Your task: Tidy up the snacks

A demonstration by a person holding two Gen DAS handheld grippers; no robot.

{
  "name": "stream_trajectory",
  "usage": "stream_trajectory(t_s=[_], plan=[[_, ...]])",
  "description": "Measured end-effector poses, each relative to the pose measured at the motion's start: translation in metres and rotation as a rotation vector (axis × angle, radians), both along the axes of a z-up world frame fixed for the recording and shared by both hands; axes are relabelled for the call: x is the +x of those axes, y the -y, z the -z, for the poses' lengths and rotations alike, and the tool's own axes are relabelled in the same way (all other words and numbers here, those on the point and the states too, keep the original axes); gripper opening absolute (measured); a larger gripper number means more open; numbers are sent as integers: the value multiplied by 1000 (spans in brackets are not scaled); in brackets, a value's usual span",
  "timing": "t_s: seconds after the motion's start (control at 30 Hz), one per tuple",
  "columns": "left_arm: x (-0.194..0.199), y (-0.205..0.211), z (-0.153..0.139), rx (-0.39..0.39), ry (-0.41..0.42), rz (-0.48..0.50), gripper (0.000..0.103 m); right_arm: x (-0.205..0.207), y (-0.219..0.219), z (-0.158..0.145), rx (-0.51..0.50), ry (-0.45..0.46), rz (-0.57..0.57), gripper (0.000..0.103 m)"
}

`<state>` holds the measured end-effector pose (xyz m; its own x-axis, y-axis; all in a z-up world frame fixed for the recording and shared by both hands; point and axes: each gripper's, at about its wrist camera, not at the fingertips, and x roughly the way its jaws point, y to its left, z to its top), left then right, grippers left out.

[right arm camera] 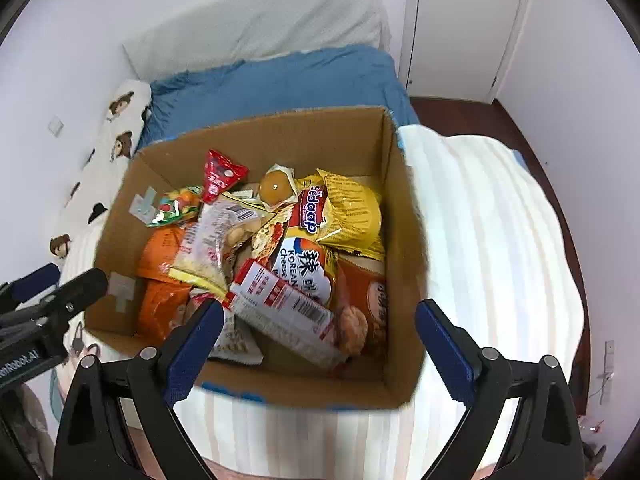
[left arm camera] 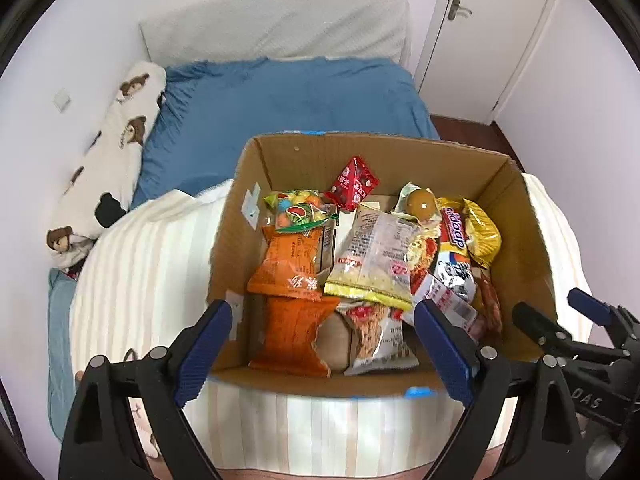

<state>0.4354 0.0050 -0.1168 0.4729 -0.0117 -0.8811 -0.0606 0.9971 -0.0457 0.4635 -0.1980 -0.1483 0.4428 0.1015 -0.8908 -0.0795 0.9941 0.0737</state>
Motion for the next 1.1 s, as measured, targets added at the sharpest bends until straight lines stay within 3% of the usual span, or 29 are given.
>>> stream_trajectory(t_s=[0.27,0.57,0.83,1.1], plan=[[-88,5,-56,7,173,-3,93,-82,10,-59,16,164,-3,98],[-181,9,-104,44,289,-21,93,-189,15,-114,25,298,-9,98],[-232,5,-121,77,342,-37,93,-256,16,-139,38,344,-24,98],[-258,2,-126,49,350,-52,93,-289,14,-159,34,380,-46,98]])
